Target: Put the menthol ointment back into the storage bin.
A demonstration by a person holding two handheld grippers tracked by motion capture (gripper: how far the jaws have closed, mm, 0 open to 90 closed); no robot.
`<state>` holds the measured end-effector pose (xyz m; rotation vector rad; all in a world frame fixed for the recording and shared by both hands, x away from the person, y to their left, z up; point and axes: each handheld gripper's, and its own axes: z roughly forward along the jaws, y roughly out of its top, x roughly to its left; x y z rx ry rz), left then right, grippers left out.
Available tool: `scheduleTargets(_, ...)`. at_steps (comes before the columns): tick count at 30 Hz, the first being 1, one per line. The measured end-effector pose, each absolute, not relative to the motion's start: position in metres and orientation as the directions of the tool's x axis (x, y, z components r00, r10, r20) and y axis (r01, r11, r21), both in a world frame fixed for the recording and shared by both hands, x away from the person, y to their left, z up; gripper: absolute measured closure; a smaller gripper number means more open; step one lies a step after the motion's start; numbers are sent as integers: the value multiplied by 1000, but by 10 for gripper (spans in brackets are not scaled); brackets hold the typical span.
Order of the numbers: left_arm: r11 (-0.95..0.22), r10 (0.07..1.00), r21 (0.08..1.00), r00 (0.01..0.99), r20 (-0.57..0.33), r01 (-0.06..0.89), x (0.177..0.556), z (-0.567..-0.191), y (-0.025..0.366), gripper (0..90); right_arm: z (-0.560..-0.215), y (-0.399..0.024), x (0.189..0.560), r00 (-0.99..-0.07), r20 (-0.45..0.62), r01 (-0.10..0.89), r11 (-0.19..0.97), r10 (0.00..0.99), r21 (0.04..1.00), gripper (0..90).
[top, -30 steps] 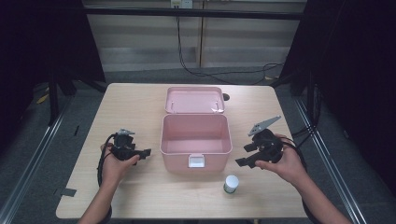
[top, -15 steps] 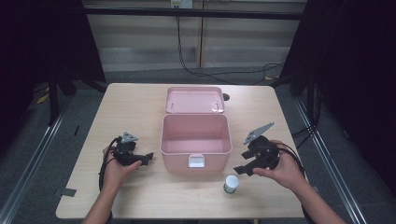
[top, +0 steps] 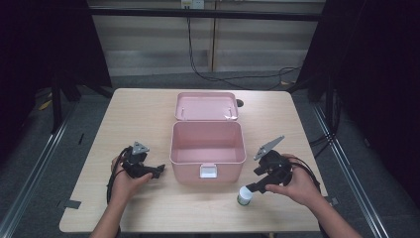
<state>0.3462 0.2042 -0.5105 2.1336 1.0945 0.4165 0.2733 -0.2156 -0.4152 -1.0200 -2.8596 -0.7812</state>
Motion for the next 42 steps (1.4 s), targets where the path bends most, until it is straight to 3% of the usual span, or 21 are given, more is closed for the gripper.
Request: scheduleTargets(42, -415, 806, 701, 592, -14, 580, 346, -510, 203, 34, -436, -182, 264, -841, 172, 541, 776, 514, 325, 359)
